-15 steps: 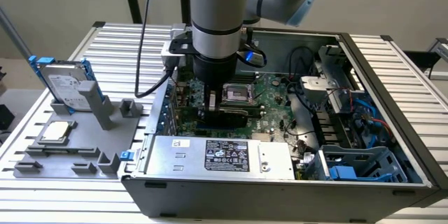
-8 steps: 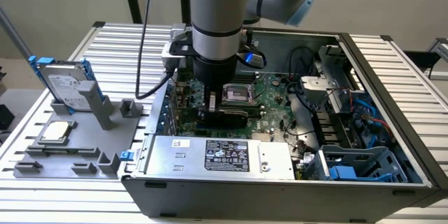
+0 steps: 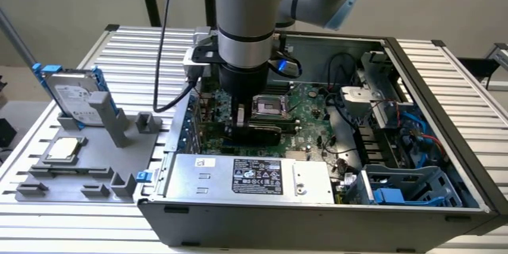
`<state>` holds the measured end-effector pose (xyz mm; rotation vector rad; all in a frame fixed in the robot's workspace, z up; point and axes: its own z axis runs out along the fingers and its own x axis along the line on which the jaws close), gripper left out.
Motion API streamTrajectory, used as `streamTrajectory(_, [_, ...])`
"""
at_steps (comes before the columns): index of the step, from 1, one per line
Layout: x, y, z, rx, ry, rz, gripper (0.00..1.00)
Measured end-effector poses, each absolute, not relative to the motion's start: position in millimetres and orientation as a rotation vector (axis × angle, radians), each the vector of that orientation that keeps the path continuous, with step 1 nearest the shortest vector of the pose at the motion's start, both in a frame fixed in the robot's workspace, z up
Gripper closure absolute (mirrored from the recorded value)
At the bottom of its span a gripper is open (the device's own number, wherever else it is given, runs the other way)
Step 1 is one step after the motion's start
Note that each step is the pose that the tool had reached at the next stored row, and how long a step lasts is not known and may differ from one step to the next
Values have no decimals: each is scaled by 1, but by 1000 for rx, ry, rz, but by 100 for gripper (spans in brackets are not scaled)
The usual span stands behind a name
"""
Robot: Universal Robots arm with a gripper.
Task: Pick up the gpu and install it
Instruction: 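Insert the gpu into the slot, then press down on the gpu until it lock into place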
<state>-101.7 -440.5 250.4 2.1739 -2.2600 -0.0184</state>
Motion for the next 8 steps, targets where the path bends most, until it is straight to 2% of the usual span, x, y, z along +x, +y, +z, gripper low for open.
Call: streamTrajectory(8, [-102,-441,285,2174,-2259,-18,66])
